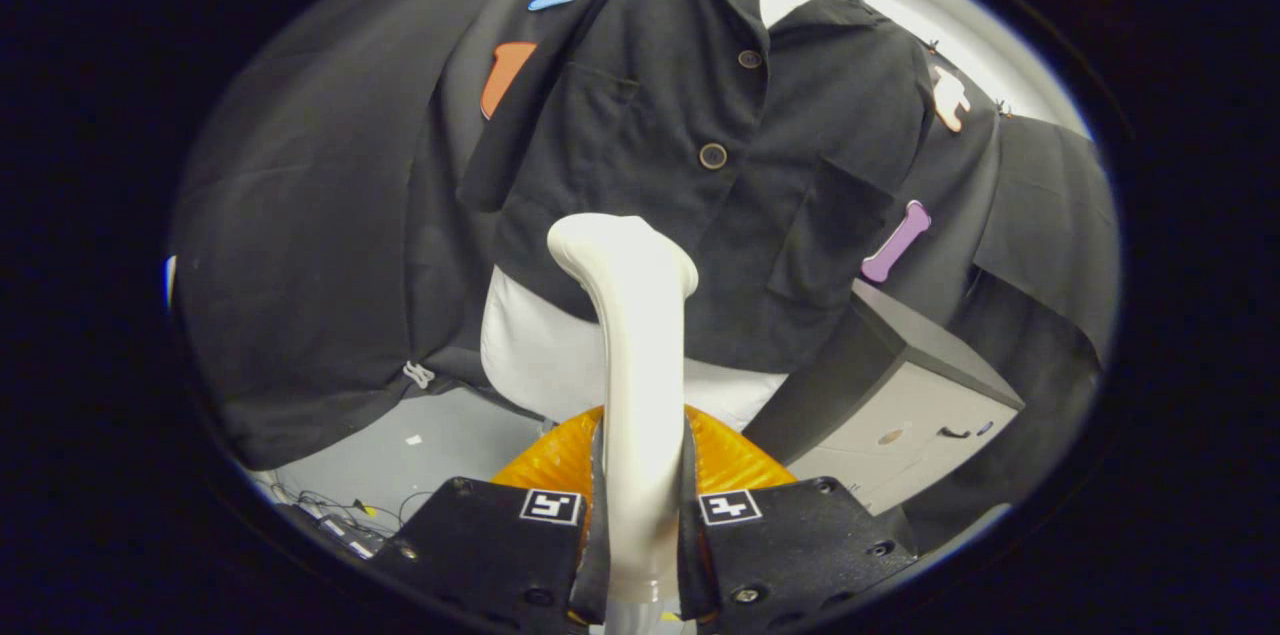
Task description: Iron the clothes twice with a garment steamer, once on the left side and once on the right side.
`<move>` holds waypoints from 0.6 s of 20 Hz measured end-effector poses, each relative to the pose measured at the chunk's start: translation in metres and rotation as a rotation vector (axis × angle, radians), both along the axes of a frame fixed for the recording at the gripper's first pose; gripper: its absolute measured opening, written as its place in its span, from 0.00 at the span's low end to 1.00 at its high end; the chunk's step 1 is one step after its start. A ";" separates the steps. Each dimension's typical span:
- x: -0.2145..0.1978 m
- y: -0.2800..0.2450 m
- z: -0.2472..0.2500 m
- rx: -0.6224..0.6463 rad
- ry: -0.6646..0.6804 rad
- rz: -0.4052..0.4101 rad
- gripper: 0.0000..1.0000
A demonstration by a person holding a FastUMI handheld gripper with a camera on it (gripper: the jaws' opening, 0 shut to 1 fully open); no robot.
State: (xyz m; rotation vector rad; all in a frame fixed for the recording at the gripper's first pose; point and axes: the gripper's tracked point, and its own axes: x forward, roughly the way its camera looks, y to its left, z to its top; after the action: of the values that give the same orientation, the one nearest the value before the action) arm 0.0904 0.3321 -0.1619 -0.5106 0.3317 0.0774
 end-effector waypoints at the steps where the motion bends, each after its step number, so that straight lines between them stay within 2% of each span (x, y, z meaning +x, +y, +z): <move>1: -0.004 -0.004 -0.003 0.006 0.003 0.004 0.30; 8: -0.056 -0.037 0.041 0.040 -0.062 0.077 0.30; 12: -0.076 -0.079 0.071 0.082 -0.089 0.044 0.30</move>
State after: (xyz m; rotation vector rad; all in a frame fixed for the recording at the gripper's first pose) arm 0.0141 0.2532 -0.0913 -0.4387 0.2298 0.1099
